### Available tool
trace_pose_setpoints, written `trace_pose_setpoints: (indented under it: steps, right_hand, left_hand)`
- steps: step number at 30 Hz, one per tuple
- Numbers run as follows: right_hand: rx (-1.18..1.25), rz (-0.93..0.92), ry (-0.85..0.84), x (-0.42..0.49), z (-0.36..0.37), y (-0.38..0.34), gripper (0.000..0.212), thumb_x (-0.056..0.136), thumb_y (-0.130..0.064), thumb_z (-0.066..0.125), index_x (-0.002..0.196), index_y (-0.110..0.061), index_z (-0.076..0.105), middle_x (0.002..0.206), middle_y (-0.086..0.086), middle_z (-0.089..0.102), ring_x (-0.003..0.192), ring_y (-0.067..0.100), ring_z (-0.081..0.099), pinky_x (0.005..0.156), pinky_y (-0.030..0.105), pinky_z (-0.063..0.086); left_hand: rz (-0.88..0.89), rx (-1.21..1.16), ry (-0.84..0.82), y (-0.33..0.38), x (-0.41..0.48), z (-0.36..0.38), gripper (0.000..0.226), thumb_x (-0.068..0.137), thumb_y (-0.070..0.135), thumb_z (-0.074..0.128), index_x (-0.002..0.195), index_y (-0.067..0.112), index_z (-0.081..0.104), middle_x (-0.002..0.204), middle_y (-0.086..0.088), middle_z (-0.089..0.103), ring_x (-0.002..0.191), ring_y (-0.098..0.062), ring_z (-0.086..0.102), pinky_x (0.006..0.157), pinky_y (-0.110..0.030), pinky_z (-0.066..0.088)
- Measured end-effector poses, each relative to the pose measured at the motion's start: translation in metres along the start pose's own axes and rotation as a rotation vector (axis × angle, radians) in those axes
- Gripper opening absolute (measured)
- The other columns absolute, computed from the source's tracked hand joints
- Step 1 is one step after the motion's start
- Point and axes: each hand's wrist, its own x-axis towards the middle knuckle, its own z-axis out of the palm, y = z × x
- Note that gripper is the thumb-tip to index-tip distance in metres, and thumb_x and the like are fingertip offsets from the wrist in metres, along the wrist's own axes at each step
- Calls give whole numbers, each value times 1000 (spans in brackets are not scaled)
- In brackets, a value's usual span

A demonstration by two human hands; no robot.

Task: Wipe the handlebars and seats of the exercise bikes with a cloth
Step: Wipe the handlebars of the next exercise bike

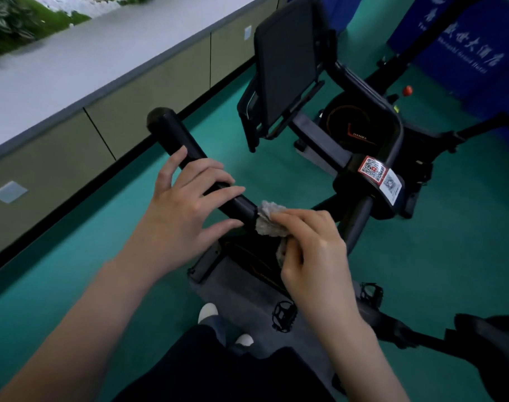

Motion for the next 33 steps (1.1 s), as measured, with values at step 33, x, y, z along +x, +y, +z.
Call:
trace_pose_setpoints:
  steps: [33]
  right_hand:
    - [506,204,568,-66,9,69,46,76,17,48,114,-4,62,111,10,59,107,15,56,94,26,44]
  left_hand:
    - [-86,-39,31,15,-2,3,49,79,51,55,113,18,67,110,2,62,124,-20,44,115,-46,2]
